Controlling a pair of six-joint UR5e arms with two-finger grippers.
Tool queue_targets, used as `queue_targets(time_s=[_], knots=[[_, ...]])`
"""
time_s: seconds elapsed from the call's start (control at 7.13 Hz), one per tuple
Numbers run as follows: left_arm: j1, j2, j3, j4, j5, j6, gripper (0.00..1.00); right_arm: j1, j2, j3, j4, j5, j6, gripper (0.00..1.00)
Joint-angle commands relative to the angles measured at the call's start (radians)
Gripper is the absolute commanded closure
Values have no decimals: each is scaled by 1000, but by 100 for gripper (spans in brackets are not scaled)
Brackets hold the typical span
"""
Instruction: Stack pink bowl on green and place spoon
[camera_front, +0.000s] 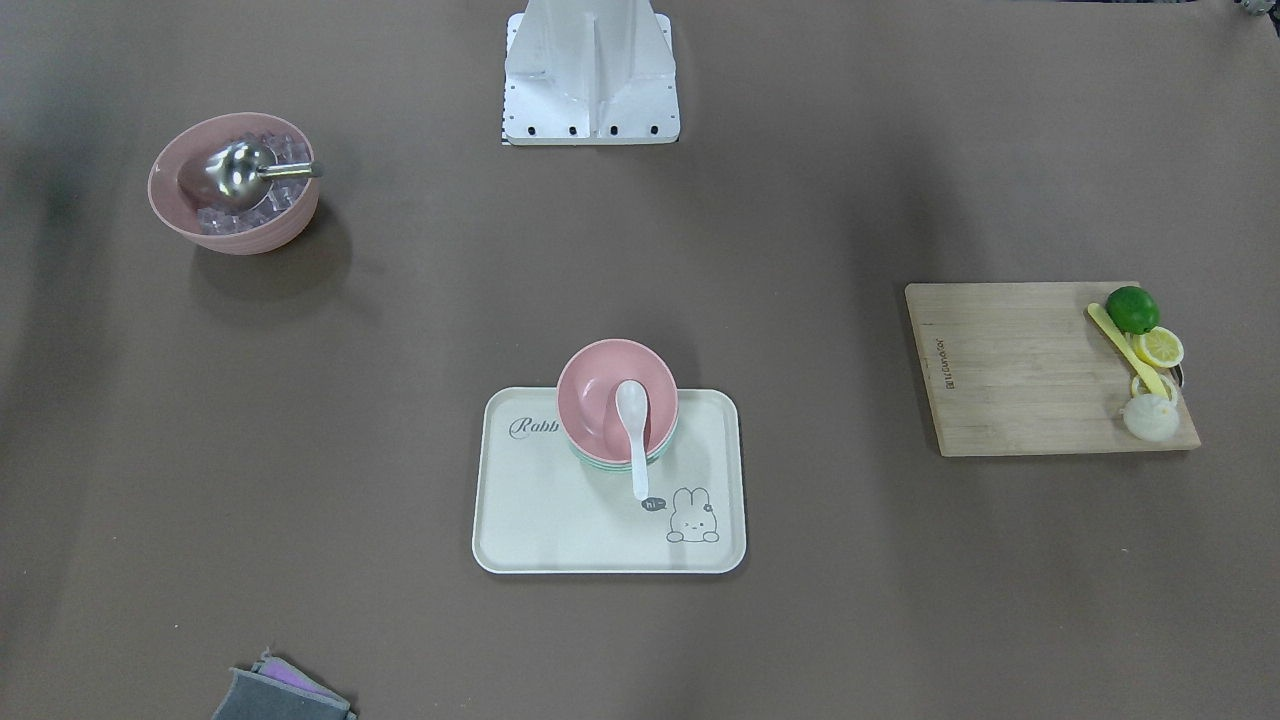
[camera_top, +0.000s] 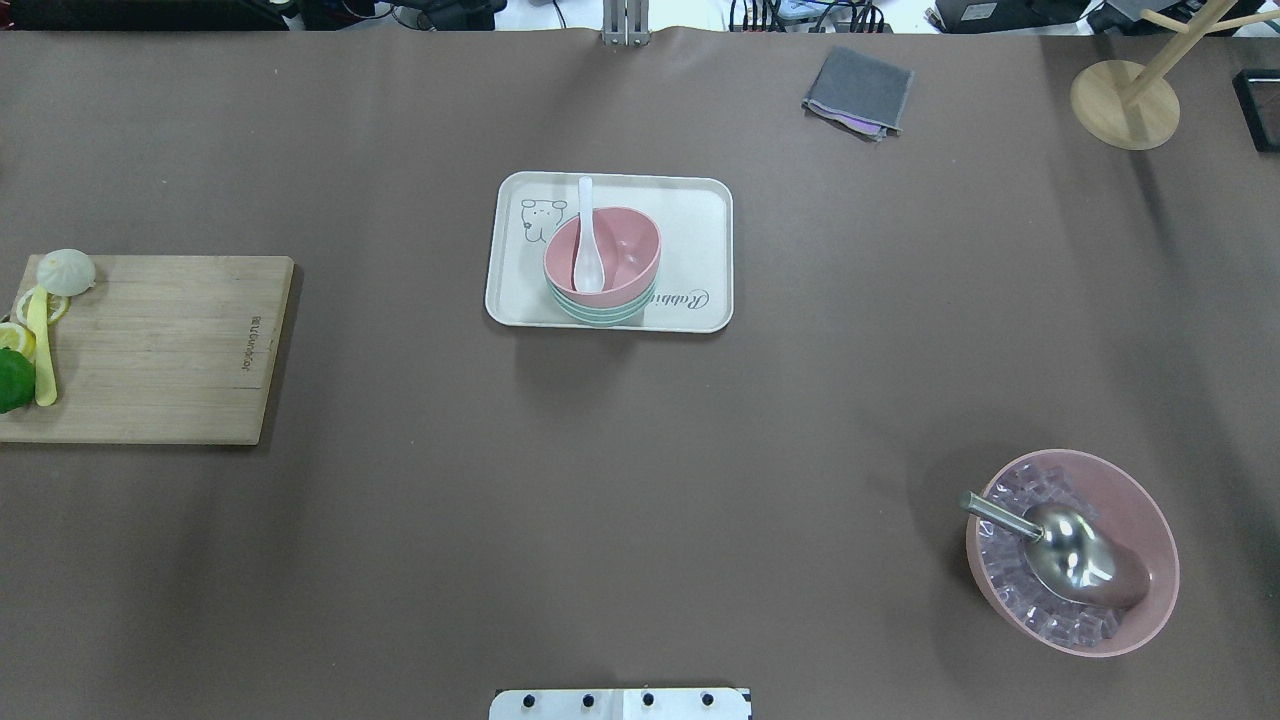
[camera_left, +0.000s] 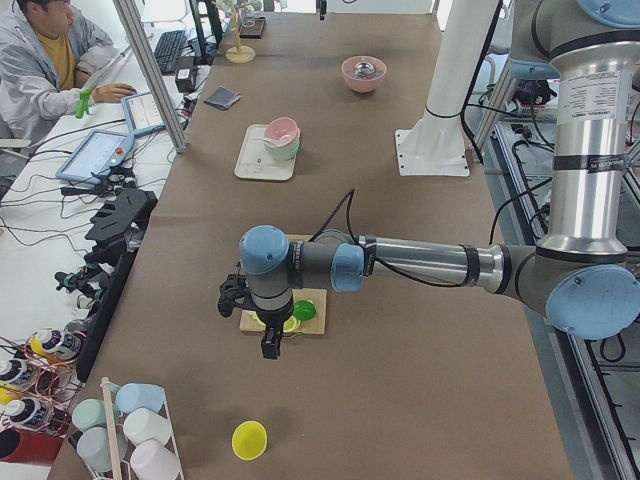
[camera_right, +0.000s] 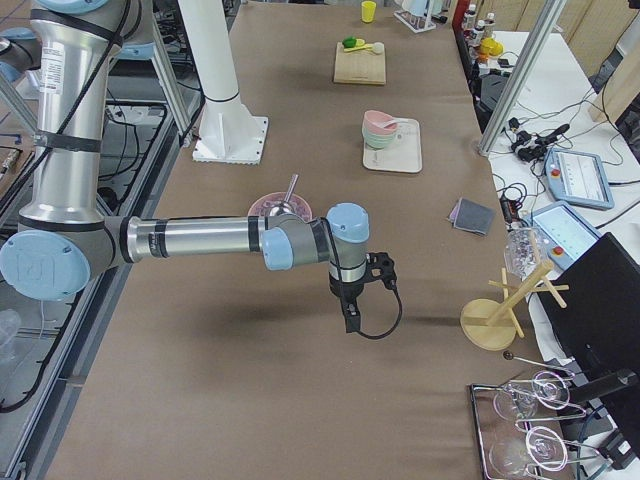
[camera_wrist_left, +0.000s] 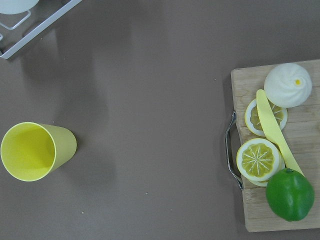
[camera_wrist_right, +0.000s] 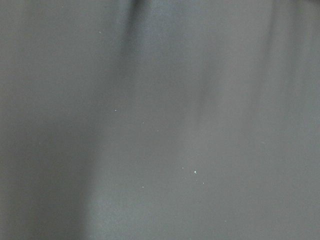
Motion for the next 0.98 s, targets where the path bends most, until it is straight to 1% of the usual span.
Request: queue_targets(time_s=[0.0, 0.28, 0.42, 0.84], knots=[[0, 1, 9, 1, -36, -3, 2, -4, 6, -3, -11, 9, 0, 0], [0, 1, 6, 13, -105, -10, 2, -4, 6, -2, -8, 41, 0, 0], [0, -7, -7, 37, -107, -10, 2, -4, 6, 0, -7, 41, 0, 0], [0, 7, -11, 30, -106, -12, 2, -8, 7, 8, -7, 56, -2, 0]])
